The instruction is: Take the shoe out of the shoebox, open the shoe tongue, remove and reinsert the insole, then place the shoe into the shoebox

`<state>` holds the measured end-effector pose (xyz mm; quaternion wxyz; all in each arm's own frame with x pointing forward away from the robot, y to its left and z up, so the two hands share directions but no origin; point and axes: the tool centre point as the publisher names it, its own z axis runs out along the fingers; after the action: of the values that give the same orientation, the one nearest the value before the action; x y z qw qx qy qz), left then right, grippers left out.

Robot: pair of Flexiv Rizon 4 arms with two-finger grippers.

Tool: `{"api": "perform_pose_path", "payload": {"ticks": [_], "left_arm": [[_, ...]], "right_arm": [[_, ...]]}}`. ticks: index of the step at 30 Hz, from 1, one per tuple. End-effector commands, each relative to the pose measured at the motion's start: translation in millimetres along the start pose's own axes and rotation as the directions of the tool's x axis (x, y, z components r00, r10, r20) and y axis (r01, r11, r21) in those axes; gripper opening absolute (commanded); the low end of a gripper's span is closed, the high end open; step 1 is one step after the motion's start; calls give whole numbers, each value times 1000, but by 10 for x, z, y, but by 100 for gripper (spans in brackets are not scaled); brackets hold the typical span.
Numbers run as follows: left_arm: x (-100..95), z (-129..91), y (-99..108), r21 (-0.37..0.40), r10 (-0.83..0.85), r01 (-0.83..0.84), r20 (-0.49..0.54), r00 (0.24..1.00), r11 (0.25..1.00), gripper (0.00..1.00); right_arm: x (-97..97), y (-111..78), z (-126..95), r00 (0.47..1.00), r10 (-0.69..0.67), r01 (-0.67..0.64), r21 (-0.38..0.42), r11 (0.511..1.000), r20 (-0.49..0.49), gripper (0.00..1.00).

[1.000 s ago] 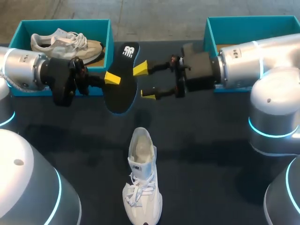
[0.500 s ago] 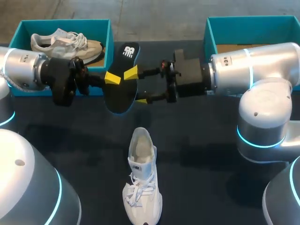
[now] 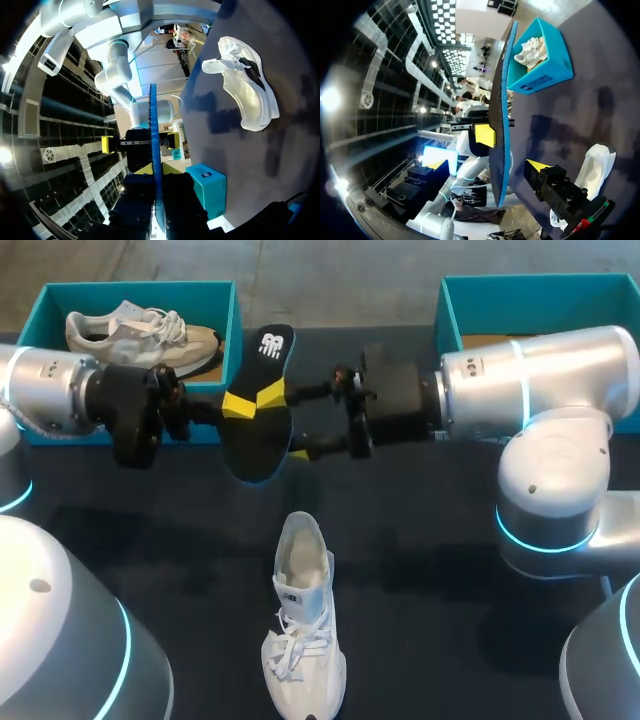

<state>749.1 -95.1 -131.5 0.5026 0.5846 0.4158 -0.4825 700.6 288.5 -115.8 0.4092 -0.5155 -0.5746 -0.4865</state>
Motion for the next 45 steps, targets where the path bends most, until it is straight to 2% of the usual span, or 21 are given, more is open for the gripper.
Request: {"api": "perform_pose_path", "payload": {"ticks": [1, 3, 6, 7, 22, 30, 38, 45], "left_arm": [[-5, 12, -41, -16, 9, -9, -5, 1000, 1000, 0], [2, 24, -42, -15, 10, -10, -5, 1000, 1000, 0], [1, 38, -45, -13, 7, -7, -1, 1000, 1000, 0], [-2, 43, -45, -14, 7, -7, 0, 1000, 1000, 0], [-39, 82, -56, -29, 27, -27, 14, 1000, 999, 0], [-73, 78, -71, -30, 25, -24, 30, 999, 999, 0], [-94, 68, -89, -28, 28, -27, 36, 999, 999, 0], [-99, 71, -101, -27, 28, -27, 39, 999, 999, 0]], "right_arm": [[56, 0, 94, 999, -8, 9, -9, 1000, 32, 85], [54, -2, 103, 999, -10, 10, -12, 1000, 35, 55], [37, -4, 132, 999, -16, 16, -17, 1000, 35, 58], [31, -5, 138, 999, -18, 19, -16, 1000, 36, 49], [-13, -7, 152, 999, -33, 34, -32, 999, 22, 40], [-39, -17, 118, 999, -32, 33, -40, 999, 16, 26], [-48, -37, 71, 999, -32, 33, -53, 998, 15, 27], [-56, -46, 52, 999, -30, 30, -59, 998, 15, 24]]}}
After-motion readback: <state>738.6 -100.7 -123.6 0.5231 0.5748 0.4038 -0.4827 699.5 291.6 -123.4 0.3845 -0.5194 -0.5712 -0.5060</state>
